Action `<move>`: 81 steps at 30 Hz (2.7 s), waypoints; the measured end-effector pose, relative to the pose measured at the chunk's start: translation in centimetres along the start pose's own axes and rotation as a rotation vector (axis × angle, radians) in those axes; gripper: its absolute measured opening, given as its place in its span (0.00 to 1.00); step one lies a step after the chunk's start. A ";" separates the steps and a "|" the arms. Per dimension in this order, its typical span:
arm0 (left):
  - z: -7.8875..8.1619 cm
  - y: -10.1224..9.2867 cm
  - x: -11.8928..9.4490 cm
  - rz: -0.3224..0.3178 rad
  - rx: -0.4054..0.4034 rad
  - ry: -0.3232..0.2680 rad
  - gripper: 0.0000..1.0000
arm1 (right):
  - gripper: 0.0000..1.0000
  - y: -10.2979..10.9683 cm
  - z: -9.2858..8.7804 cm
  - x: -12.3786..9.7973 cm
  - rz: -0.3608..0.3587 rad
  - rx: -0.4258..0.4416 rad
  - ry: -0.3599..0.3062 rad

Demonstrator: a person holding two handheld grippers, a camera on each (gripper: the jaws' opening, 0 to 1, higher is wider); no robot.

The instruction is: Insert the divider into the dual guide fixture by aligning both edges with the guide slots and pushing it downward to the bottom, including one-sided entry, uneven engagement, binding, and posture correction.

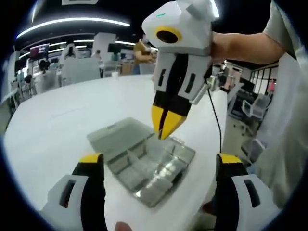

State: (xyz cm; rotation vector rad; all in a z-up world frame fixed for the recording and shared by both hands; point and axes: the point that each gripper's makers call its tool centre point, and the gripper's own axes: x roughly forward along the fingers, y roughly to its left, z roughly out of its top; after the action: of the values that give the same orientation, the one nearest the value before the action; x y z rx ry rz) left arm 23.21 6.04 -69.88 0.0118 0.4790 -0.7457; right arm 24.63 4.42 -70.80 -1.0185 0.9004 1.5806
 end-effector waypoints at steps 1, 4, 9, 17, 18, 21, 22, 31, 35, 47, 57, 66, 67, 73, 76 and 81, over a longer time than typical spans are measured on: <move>0.0 0.0 0.0 0.000 0.000 0.000 0.95 | 0.00 0.0 0.0 0.0 0.000 -0.001 0.000; -0.1 0.1 0.1 0.000 -0.003 0.001 0.95 | 0.00 0.1 0.1 0.2 0.006 -0.005 0.000; -0.3 0.2 0.1 0.001 -0.011 0.001 0.95 | 0.00 0.0 0.1 0.4 0.009 -0.006 -0.001; -0.6 0.4 0.1 0.003 -0.019 0.006 0.94 | 0.00 -0.1 -0.1 0.9 0.017 -0.008 0.002; -0.6 0.5 0.1 0.004 -0.024 0.005 0.94 | 0.00 -0.1 -0.1 1.0 0.020 -0.006 0.001; -0.6 0.6 0.1 0.005 -0.024 0.007 0.93 | 0.00 -0.3 -0.3 1.2 0.018 -0.009 0.008; -0.6 0.6 0.0 0.005 -0.027 0.006 0.93 | 0.00 -0.3 -0.2 1.2 0.020 -0.008 0.003; -0.7 0.8 -0.1 0.009 -0.035 0.008 0.93 | 0.00 -0.6 -0.6 1.7 0.024 -0.007 0.012; -0.8 0.9 -0.1 0.011 -0.040 0.008 0.92 | 0.00 -0.5 -0.8 2.0 0.027 -0.009 0.016; -0.9 0.9 -0.2 0.013 -0.045 0.009 0.91 | 0.00 -0.5 -1.0 2.3 0.031 -0.001 0.012; -0.8 0.8 -0.1 0.013 -0.046 0.009 0.90 | 0.00 -0.4 -0.8 1.9 0.025 -0.007 0.014; -0.9 0.9 -0.2 0.015 -0.051 0.008 0.89 | 0.00 -0.4 -0.6 2.0 0.028 -0.012 0.017; -0.8 0.8 -0.2 0.014 -0.052 0.007 0.89 | 0.00 -0.3 -0.7 2.0 0.033 -0.009 0.017; -0.9 1.0 -0.3 0.017 -0.052 0.010 0.89 | 0.00 -0.5 -0.8 2.0 0.029 -0.012 0.022; -0.9 1.1 -0.4 0.018 -0.053 0.010 0.89 | 0.00 -0.4 -0.9 2.0 0.030 -0.010 0.024; -0.7 1.0 -0.3 0.018 -0.053 0.008 0.88 | 0.00 -0.5 -1.2 2.0 0.023 -0.012 0.035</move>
State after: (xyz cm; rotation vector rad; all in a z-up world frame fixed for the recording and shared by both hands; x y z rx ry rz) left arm 23.37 7.17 -70.56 -0.0306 0.5055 -0.7157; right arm 25.09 4.17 -73.12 -1.0507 0.9309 1.5934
